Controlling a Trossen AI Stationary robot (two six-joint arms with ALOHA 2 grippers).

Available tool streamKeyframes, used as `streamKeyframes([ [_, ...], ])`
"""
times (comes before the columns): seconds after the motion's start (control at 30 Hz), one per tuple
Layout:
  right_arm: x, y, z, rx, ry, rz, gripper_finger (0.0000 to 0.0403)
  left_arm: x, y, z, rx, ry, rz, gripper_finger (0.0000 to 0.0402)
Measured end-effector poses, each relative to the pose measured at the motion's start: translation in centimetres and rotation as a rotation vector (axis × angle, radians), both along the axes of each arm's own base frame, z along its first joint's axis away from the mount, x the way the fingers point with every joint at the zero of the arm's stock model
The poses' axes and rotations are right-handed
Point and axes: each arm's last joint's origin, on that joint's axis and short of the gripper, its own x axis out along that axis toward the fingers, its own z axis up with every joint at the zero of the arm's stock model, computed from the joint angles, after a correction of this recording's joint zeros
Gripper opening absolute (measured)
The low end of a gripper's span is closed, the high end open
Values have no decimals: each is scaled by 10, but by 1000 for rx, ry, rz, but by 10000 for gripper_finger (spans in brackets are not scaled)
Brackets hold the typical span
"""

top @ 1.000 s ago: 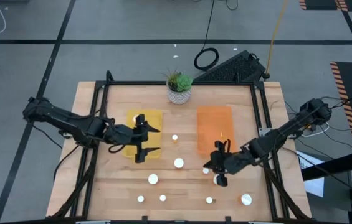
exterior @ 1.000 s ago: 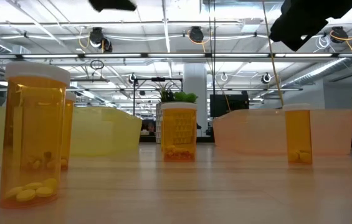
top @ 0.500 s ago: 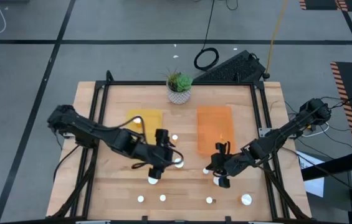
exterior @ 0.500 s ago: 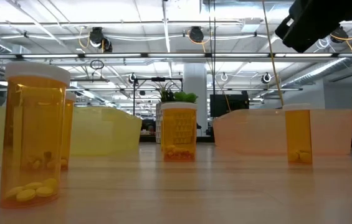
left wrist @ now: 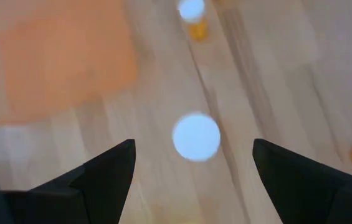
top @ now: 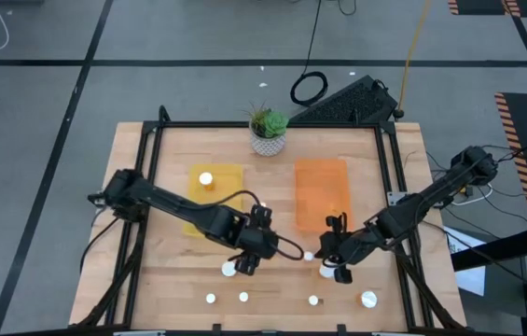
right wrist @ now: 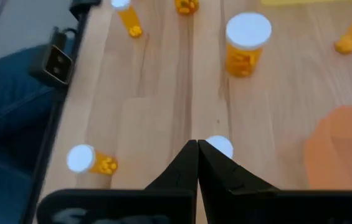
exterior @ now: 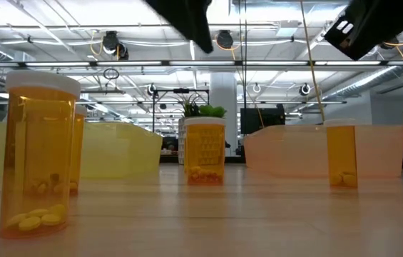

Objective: Pick and place medicine bottles into bin by pill shape (circle, oval)
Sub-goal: Put the large medicine bottle into the yellow bin

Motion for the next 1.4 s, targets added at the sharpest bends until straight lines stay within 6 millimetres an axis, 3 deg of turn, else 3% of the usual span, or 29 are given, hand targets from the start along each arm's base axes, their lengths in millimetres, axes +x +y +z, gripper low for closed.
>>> streamKeyframes([
  [0.47,-9,-2,12,-3,-42,1,0,24,10,-50,-30,110,117,371],
  [0.93,-9,-2,11,-3,-40,3,0,32,11,-70,-72,136,135,347],
  [1.2,-9,-2,11,-4,-39,4,0,31,10,-70,-41,138,147,346],
  [1.4,-9,-2,11,-4,-39,4,0,28,15,-83,-61,173,157,346],
])
